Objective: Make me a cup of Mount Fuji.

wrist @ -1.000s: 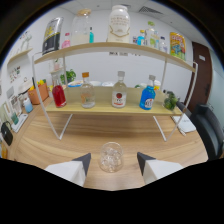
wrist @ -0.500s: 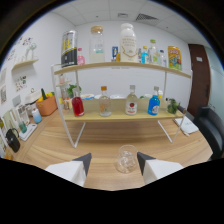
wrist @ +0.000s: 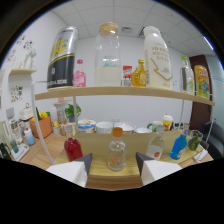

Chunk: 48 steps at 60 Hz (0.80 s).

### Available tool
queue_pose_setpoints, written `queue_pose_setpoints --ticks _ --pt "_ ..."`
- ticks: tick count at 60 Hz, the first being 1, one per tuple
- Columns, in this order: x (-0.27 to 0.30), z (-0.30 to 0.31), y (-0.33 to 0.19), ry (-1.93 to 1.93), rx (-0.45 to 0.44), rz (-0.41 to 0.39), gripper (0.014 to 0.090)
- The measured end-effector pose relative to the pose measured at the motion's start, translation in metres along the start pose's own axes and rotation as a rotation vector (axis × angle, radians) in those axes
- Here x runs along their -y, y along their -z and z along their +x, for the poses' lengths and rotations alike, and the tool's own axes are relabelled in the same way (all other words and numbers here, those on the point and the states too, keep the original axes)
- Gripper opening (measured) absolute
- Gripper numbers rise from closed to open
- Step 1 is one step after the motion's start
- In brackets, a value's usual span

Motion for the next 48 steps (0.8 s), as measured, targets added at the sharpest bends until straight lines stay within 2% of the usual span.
queue_pose_setpoints --ticks 7,13,16,26,34,48 --pt "-0.004 0.005 -0.031 -0.003 -0.01 -0.03 0.0694" --pt "-0.011 0.01 -0.043 -0.012 -0.018 -0.063 0.0464" --pt "-0.012 0.008 -0.046 -0.012 -0.013 -0.071 0.0372" --pt "-0.012 0.009 -0.043 0.025 -0.029 -0.053 0.0364" --pt "-0.009 0.004 -0.034 0.032 -0.008 -0.054 0.0362" --pt "-0.006 -0.006 0.013 -0.035 0.019 -0.029 0.0359"
